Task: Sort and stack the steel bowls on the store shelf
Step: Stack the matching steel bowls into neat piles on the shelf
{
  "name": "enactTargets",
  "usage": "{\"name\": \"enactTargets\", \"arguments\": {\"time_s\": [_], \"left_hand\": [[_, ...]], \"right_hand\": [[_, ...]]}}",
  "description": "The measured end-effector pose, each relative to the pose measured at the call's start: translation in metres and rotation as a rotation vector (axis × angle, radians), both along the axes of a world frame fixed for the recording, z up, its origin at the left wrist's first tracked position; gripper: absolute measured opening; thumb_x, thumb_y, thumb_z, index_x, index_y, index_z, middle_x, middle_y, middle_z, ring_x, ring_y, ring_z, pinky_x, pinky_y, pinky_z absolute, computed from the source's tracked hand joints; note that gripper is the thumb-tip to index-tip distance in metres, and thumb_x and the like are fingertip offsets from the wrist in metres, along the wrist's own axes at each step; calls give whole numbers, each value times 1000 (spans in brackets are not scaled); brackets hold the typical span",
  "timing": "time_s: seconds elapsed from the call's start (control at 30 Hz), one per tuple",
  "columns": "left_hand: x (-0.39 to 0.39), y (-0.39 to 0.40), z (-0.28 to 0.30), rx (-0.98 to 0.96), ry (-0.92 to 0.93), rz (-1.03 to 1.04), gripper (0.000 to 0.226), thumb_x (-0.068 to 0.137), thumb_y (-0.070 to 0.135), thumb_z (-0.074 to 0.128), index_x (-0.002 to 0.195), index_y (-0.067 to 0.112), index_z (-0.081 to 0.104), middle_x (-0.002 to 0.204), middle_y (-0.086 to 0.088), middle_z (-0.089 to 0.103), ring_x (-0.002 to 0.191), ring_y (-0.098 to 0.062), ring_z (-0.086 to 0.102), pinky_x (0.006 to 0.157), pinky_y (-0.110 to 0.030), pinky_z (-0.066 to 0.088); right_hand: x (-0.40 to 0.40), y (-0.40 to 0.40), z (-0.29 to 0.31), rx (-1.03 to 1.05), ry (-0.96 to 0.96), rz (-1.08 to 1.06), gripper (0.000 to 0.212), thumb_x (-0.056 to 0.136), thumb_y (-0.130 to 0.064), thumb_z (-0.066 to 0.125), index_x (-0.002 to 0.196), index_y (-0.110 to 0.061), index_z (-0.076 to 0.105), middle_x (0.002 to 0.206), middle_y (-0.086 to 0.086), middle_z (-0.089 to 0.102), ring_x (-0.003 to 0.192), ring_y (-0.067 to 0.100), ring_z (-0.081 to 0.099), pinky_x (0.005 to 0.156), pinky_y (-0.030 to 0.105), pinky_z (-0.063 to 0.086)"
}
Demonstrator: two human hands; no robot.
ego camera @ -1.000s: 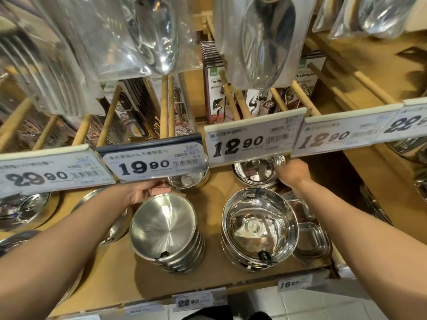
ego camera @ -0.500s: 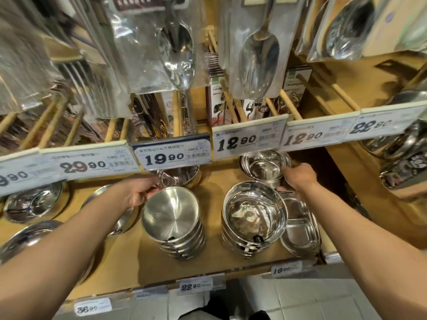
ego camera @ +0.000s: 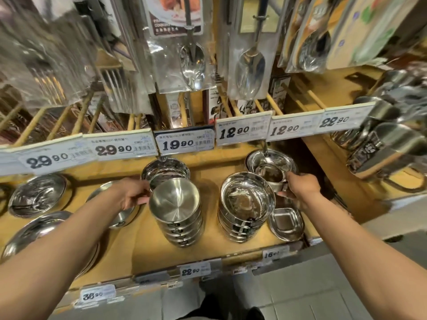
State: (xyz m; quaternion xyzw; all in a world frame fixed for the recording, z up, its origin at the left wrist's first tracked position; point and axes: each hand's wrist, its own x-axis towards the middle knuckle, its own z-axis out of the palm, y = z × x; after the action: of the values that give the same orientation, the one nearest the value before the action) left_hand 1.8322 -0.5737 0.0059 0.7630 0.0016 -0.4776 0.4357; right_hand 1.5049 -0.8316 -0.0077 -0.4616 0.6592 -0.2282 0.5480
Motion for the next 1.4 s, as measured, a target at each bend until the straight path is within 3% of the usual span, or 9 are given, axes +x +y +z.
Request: {"name": "enactTargets", "arguments": {"time_s": [0.13,0.23,0.4,0.57,0.73,0.9,1.03,1.2,1.4], "left_hand": [[-4,7,7,-40,30,15,18,101,-1,46,88,-1,58,84,-15,58,57,-19,66,40,-22,56],[-6,10,12,-60,29,37,23,104,5,43,86,0,56,80,-16,56,40,-15,65,39,-24,55],[-6,15,18,-48,44,69,20,106,3,35,92,1,49,64,-17,61,37,-18,63,39,-24,55],[-8,18,21,-45,68,115,21,107,4,34,90,2,46,81,-14,51,67,-18,56,40,-24,56],[-12,24,20,-9,41,106,17,104,-2,33,94,0,46,86,-19,50,69,-20,50,36,-24,53],[-22,33,27,-32,61,128,15,107,3,33,102,1,47,84,-18,49,68,-19,49,37,-25,53],[-26,45,37,-28,66,169,13,107,6,37,112,3,48,85,-15,50,68,-17,50,40,-24,54],[-33,60,53,-50,150,270,17,108,12,38,100,1,48,86,-13,50,70,-15,50,39,-24,54],[-39,68,57,-49,188,280,14,106,11,42,118,6,47,91,-13,53,75,-19,56,41,-28,57]], "right_hand": [[-11,10,3,51,-62,-71,27,95,-18,69,102,7,61,105,24,69,66,37,73,80,51,63],[-19,16,7,77,-99,-120,22,97,-15,67,91,5,60,99,21,67,66,36,72,67,49,63],[-31,26,10,113,-161,-177,21,100,-13,62,88,3,59,88,16,64,60,32,69,53,39,60],[-44,39,9,165,-169,-179,20,102,-14,60,87,0,57,87,15,64,69,30,69,50,33,60],[-53,51,7,168,-163,-189,17,101,-16,61,102,1,60,95,15,65,72,32,70,37,24,54],[-56,60,8,166,-199,-205,26,102,-15,58,120,4,60,112,19,66,67,31,72,37,23,54],[-56,67,17,176,-242,-213,23,102,-14,58,117,3,61,110,18,65,72,31,71,40,26,57],[-57,73,29,219,-309,-204,15,104,-9,52,117,-5,57,98,14,61,77,28,66,42,30,59],[-56,80,37,287,-401,-216,35,105,-2,44,140,-2,51,131,21,57,86,28,64,53,38,61]]}}
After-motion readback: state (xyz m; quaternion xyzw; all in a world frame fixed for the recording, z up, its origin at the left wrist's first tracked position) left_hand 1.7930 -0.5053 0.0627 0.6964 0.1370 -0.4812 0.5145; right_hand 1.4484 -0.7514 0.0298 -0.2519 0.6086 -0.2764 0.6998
